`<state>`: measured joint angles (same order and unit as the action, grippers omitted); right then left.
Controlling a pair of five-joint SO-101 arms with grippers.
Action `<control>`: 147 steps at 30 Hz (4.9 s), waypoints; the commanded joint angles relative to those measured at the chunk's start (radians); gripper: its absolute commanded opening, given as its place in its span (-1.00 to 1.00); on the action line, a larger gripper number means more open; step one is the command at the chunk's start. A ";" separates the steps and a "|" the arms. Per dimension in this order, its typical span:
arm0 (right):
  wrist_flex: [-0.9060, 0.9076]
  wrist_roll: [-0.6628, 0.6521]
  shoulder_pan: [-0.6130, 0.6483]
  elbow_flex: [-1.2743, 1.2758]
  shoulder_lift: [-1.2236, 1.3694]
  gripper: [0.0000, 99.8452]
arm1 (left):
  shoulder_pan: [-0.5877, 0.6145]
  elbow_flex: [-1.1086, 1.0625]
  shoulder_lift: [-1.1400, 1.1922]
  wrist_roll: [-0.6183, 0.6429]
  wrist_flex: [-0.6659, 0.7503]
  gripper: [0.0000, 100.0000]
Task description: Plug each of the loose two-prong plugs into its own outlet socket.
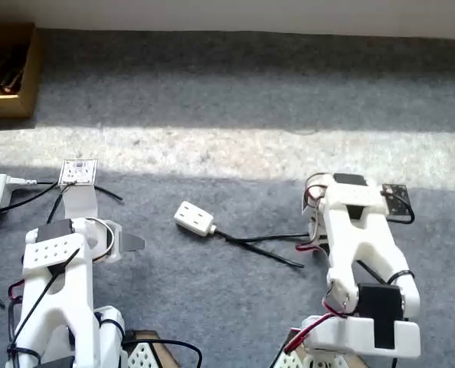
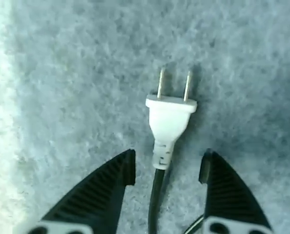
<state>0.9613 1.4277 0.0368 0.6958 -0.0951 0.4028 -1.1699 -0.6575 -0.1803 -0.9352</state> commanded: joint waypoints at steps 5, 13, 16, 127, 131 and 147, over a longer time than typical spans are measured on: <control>-0.008 0.091 -0.019 -0.045 0.008 -0.56 | -0.018 0.004 -0.013 0.005 0.011 -0.25; -0.008 0.051 -0.097 -0.085 0.005 -0.56 | -0.018 0.004 -0.013 0.005 0.009 -0.25; -0.008 0.049 -0.097 -0.087 0.005 -0.56 | -0.018 0.004 -0.013 0.005 0.009 -0.25; -0.019 -1.843 0.607 0.113 -0.527 -0.99 | -0.315 0.704 -0.021 -0.089 -0.381 -0.24; -0.182 -1.784 0.624 0.174 -0.527 -0.99 | -0.315 0.908 -0.021 -0.091 -0.457 -0.16; -0.203 -1.702 0.773 0.186 -0.581 -0.99 | -0.343 0.598 -0.021 -0.086 -0.350 0.19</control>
<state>0.7311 -0.3015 0.7626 0.8968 -0.6030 0.0775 -0.4933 -0.6636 -0.2647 -1.3740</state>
